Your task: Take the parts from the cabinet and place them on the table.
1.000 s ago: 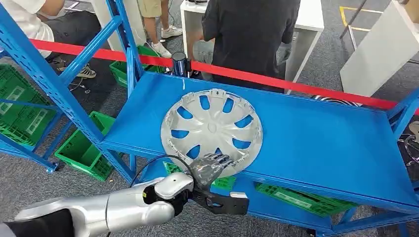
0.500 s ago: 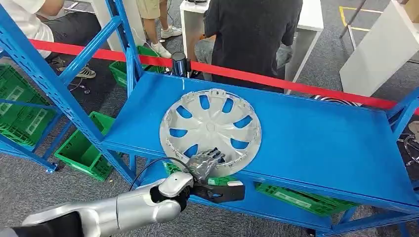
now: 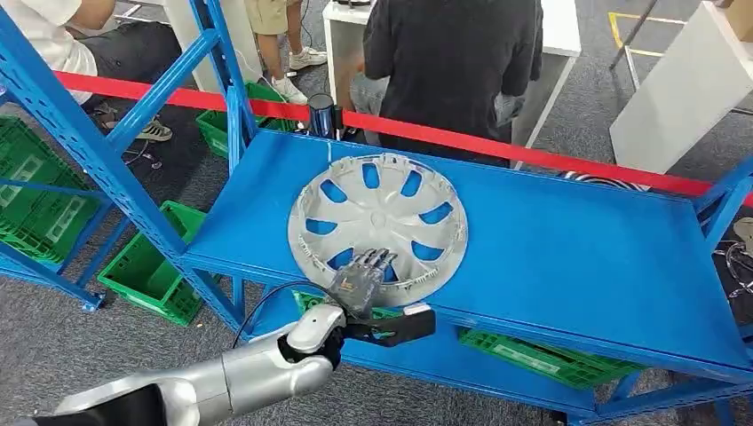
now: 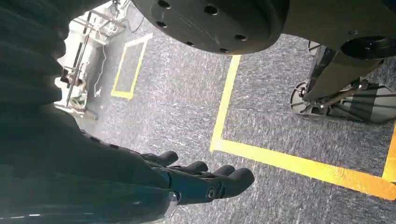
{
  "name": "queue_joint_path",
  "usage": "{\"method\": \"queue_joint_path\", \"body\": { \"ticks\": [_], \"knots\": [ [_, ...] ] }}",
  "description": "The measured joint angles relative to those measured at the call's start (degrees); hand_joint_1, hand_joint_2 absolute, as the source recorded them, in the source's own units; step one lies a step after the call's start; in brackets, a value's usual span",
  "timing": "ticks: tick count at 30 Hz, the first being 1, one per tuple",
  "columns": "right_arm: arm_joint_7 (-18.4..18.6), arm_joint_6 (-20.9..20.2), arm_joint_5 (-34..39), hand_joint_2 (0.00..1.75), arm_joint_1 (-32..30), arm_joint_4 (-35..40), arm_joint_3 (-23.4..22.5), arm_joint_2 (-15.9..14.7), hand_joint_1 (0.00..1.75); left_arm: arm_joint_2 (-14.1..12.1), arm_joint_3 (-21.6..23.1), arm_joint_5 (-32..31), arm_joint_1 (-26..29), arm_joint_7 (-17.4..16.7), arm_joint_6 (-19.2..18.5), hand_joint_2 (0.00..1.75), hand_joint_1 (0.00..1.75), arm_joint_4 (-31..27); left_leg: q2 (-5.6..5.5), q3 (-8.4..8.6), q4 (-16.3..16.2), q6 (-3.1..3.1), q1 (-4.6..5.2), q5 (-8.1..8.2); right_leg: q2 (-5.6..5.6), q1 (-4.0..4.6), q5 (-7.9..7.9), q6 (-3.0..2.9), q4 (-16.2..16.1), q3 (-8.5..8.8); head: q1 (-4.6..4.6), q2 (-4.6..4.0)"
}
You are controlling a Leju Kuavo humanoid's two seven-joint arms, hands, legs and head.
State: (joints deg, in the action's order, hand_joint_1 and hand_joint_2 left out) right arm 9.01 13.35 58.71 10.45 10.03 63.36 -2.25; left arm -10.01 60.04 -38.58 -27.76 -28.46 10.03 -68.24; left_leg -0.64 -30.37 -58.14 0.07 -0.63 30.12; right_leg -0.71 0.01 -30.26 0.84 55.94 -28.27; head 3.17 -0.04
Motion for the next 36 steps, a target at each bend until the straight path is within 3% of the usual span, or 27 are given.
{"method": "queue_joint_path", "body": {
  "ticks": [1, 2, 11, 30, 32, 36],
  "knots": [
    [0.0, 0.0, 0.0, 1.75, 0.0, 0.0, 0.0, 0.0, 0.00, 0.2, -0.1, 0.1, 0.0, 0.3, 0.3, 1.75, 0.37, 0.6, 0.02, 0.02, 0.0, 0.00, 0.00, 0.00, 0.00, 0.00, 0.00, 0.00, 0.0, 0.01, 0.00, 0.00],
    [0.0, 0.0, -0.2, 1.75, 0.0, 0.0, 0.0, 0.0, 0.00, 0.4, -0.2, 0.3, 0.0, 0.8, 0.5, 1.75, 1.75, 1.2, 0.04, 0.04, 0.0, 0.00, 0.00, 0.00, 0.01, 0.00, 0.00, 0.00, 0.0, 0.03, 0.00, 0.00],
    [0.1, 0.1, -0.2, 1.75, 0.0, 0.0, 0.0, 0.0, 0.00, 1.8, -1.5, 0.9, -0.4, 2.5, 1.8, 1.75, 1.75, 5.7, 0.29, 0.46, 0.0, 0.00, 0.00, 0.00, 0.06, 0.00, 0.00, 0.00, 0.0, 0.40, 0.00, 0.00],
    [0.1, 0.2, -0.3, 1.75, 0.0, 0.0, 0.0, 0.0, 0.00, 2.7, -1.9, 1.2, -0.7, 2.6, 1.3, 1.75, 1.75, 6.6, 0.28, 0.75, 0.0, 0.01, 0.01, 0.00, 0.09, -0.01, 0.01, 0.01, 0.0, 0.68, 0.02, 0.00],
    [0.1, 0.2, -0.2, 1.75, 0.0, 0.0, 0.1, 0.0, 0.00, 2.7, -1.9, 0.7, -0.6, 4.0, 3.6, 1.75, 1.75, 6.6, 0.27, 0.75, 0.0, 0.00, 0.01, 0.00, 0.09, -0.01, 0.00, 0.01, 0.0, 0.68, 0.02, 0.00],
    [0.1, 0.6, 0.2, 1.75, 0.0, 0.0, 0.1, 0.0, 0.00, 2.8, -2.6, -1.2, 1.2, 12.2, 16.6, 1.75, 1.75, 6.9, 0.29, 0.62, 0.0, 0.02, 0.00, -0.04, 0.15, 0.00, 0.06, 0.03, 0.0, 0.52, 0.00, 0.00]
  ]
}}
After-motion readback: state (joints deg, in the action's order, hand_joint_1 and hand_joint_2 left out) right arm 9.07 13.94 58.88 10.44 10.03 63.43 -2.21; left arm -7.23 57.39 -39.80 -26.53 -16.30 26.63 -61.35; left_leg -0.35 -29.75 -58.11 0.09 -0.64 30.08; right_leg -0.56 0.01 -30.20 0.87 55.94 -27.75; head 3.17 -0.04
